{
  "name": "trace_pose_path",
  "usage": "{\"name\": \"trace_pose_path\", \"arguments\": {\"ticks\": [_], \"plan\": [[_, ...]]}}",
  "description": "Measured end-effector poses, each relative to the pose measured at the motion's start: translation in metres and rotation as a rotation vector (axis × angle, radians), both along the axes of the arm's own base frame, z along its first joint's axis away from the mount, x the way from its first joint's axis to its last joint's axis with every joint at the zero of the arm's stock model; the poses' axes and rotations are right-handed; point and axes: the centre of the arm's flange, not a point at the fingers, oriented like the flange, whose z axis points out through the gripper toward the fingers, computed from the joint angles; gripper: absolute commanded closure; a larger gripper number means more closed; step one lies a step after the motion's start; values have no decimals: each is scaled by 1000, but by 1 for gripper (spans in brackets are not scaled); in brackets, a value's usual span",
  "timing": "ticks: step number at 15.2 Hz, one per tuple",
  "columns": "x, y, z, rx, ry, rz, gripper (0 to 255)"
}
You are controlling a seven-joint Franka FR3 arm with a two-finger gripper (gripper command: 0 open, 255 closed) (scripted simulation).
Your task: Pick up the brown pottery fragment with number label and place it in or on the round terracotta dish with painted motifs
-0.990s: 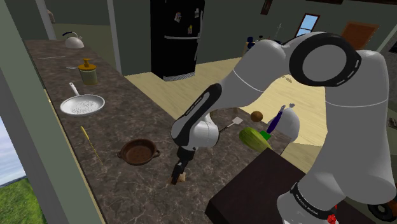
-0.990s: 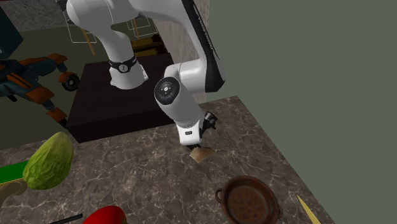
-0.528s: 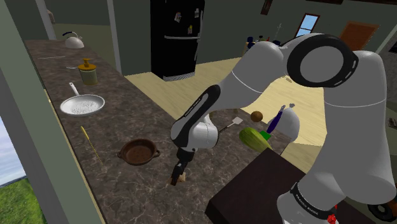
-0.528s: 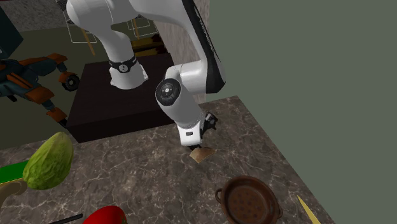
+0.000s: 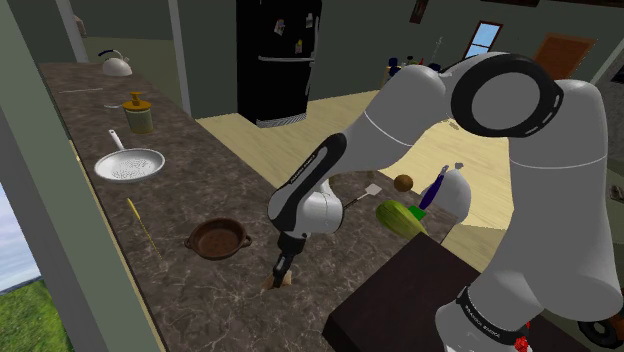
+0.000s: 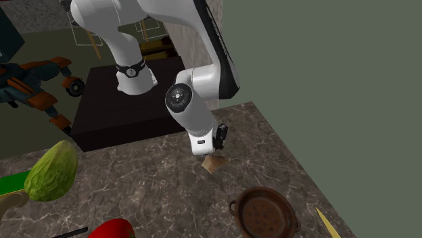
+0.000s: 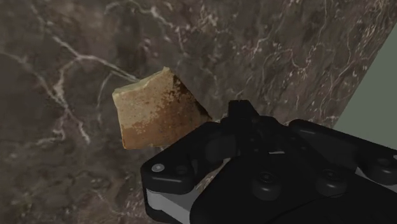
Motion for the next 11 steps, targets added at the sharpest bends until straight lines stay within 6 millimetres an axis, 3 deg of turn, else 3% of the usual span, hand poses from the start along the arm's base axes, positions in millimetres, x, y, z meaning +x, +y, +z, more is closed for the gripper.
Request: {"name": "trace_pose_path", "arguments": {"ticks": [2, 3, 11], "plan": [[0, 0, 0, 0, 0, 0, 255], [0, 0, 0, 0, 0, 0, 0], [-10, 0, -8, -316, -214, 212, 0]]}}
